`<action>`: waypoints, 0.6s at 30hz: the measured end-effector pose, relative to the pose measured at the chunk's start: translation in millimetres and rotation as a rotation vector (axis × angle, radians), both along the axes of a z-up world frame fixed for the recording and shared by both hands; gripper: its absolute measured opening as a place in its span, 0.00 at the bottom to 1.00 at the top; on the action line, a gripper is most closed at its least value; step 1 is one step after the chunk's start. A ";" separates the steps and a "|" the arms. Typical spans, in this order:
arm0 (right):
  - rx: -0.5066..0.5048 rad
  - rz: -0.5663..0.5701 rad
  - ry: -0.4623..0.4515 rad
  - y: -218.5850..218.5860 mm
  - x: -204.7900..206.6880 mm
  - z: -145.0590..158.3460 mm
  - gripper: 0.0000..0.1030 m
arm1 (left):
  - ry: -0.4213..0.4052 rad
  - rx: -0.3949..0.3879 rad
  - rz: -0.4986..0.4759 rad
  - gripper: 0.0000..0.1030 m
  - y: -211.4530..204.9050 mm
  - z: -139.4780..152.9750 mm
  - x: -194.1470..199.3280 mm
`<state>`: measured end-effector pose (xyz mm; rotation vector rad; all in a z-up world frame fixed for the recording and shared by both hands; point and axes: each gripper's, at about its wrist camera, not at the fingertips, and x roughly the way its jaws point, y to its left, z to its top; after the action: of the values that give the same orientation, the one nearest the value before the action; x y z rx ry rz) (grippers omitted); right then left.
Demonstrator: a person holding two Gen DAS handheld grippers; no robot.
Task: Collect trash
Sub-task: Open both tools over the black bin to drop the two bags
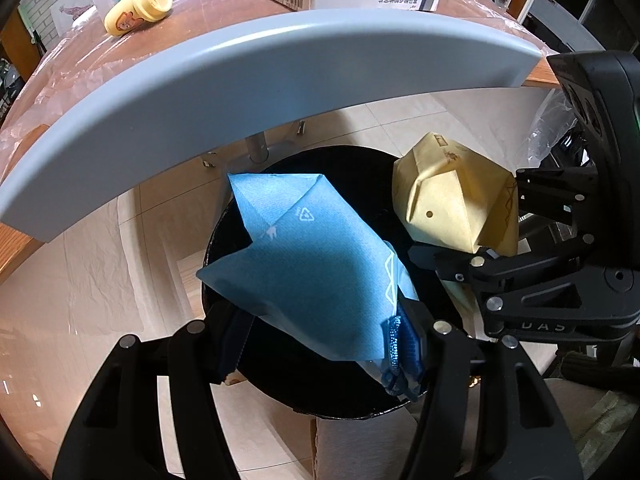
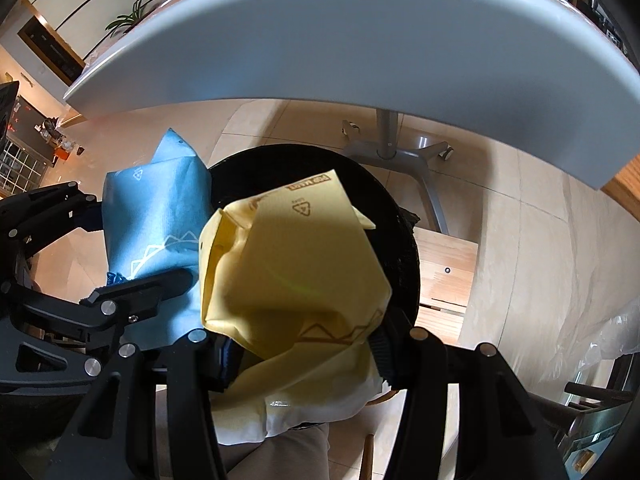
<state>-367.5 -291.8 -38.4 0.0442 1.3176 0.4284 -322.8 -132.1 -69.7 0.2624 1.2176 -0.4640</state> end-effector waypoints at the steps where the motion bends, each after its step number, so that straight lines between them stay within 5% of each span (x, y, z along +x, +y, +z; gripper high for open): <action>1: 0.003 -0.008 0.001 -1.2 0.3 0.4 0.55 | 0.001 -0.003 -0.002 0.62 -0.3 0.0 0.6; 5: 0.004 -0.028 -0.002 -5.3 0.9 4.0 0.66 | -0.001 -0.009 -0.008 0.76 -2.3 0.7 1.4; 18: 0.029 -0.067 -0.091 -37.9 -18.7 48.5 0.73 | -0.021 -0.051 0.040 0.76 17.7 26.1 -0.8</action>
<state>-386.1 -329.7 10.1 0.0923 1.2166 0.3881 -323.6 -114.4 -43.7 0.1983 1.1870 -0.4564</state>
